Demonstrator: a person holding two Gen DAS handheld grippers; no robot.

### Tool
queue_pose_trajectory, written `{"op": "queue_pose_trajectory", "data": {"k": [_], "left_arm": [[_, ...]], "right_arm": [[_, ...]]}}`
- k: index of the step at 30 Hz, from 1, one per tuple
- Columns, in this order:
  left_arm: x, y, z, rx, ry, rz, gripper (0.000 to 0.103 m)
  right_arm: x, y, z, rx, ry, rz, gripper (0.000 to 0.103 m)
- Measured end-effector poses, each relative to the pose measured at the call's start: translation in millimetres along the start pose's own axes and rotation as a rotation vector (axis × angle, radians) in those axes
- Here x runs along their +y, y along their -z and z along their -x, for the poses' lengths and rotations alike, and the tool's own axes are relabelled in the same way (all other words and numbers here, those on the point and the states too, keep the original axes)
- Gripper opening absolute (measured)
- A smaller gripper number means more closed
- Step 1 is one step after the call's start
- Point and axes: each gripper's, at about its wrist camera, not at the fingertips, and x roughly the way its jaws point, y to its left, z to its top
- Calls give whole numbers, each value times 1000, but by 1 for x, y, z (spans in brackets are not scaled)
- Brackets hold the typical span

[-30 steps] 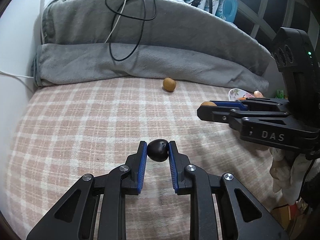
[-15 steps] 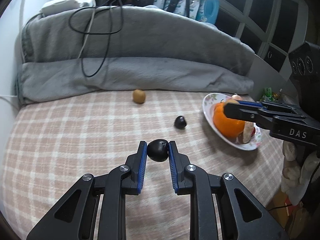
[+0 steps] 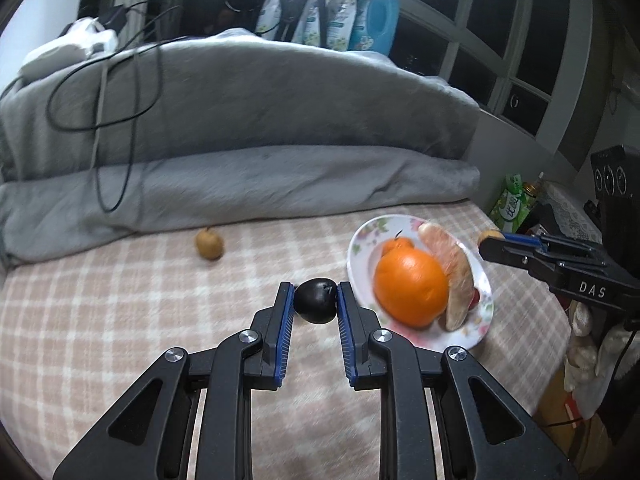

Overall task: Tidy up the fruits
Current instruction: 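Carry the plum and longan over the plate and open both tools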

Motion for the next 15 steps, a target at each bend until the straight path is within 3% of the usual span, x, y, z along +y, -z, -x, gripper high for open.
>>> {"op": "queue_pose_trajectory", "data": {"k": [15], "left_arm": [[-21,-35,-44,32,56,-49,20]], "right_arm": [[-42,5,-9,8,33,-67,26]]}}
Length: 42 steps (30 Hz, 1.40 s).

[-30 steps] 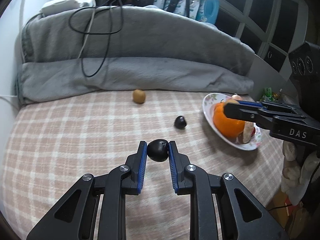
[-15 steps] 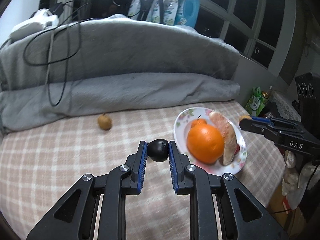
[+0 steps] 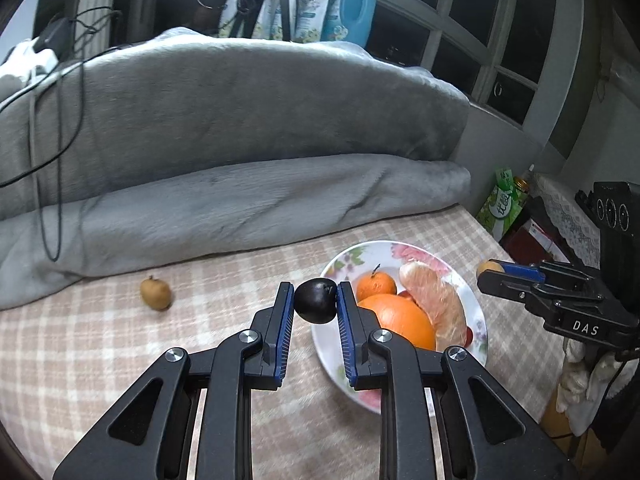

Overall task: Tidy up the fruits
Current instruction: 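Carry the plum and longan over the plate and open both tools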

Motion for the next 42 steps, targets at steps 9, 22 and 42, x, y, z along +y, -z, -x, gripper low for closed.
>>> {"op": "queue_pose_trajectory", "data": {"k": [9,22,42], "left_arm": [[-5,-12,-25,33,32,-13,20],[-10,-18,-40,54,56,-29,20],[-14,-20,-46,67,85,-39,33]], "right_arm": [[-13,-2,-12,15,-1,-21,26],[-16,-4,-24,34,-19,-20,26],[-12,-6,-24,20,-36,-10,42]]}}
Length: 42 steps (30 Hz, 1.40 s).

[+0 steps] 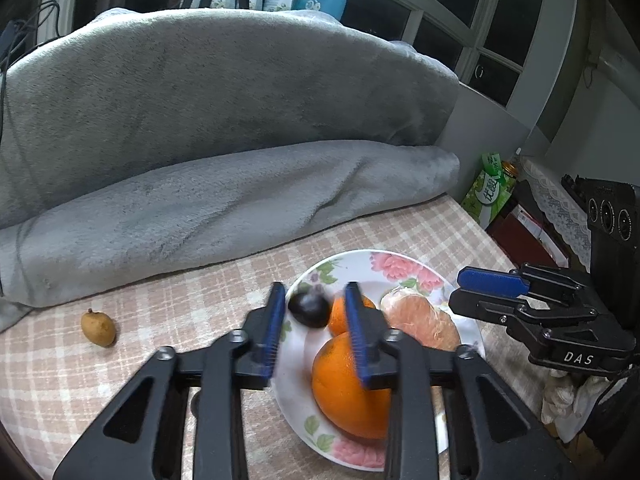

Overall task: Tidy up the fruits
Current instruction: 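Carry the plum and longan over the plate and open both tools, then move the left tool to a brown longan while the right tool approaches a dark plum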

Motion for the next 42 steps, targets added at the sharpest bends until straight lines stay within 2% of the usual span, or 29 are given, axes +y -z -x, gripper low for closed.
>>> {"op": "queue_pose_trajectory", "data": {"k": [4,7,10,12,13,14,16,19,25,42], "left_arm": [[1,-1,2,-5,0,1,34],[2,-1,4,-8,3,4,41],[3,-1,7,-12,-1,8,42],[3,-1,9,-13,-5,6,44],[3,-1,11,-15,-8,4,50],[2,-1,12,-18,-11,2,57],[1,0,16,-22,-14,-3,60],[-1,-1,20,-30,-31,-11,72],[-2,-1,28,-52,-57,-18,78],[16,4,49,-74,-98,7,78]], "right_arm": [[0,0,3,-12,6,0,54],[0,0,6,-23,14,3,65],[0,0,7,-26,18,3,66],[1,0,8,-30,21,3,78],[1,1,10,-36,20,4,85],[1,1,11,-39,18,6,86],[4,1,12,-38,17,12,87],[7,1,13,-37,15,23,87],[14,3,15,-38,12,37,88],[42,-1,24,-54,-8,84,88]]}}
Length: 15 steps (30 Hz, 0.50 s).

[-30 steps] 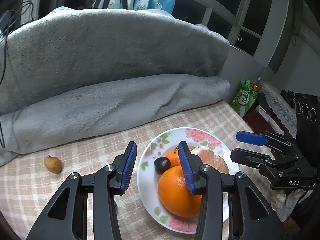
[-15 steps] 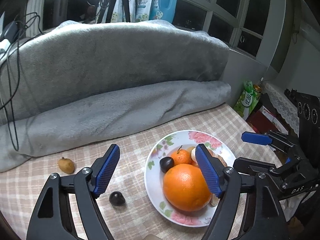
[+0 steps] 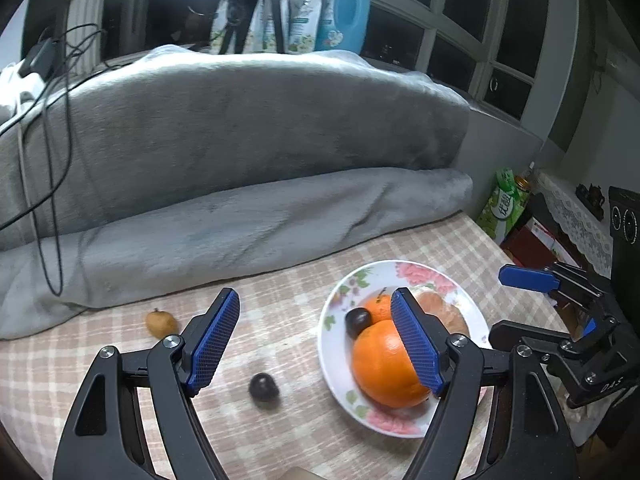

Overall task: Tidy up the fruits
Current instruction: 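Move the left tool to a brown longan while the right tool approaches a dark plum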

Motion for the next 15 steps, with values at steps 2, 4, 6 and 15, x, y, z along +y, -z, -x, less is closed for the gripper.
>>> {"op": "queue_pose_trajectory", "data": {"k": [2,4,6,15], "left_arm": [[8,1,5,-5,-10,19,78],[16,3,9,-13,-16,48,78],[24,6,15,-24,-17,79,78],[51,24,30,-40,-55,136,78]], "right_arm": [[2,-2,0,-2,-6,1,88],[3,-5,-2,1,-23,1,88],[3,-8,-5,6,-36,-2,88],[17,-26,-24,43,-100,10,88]]}}
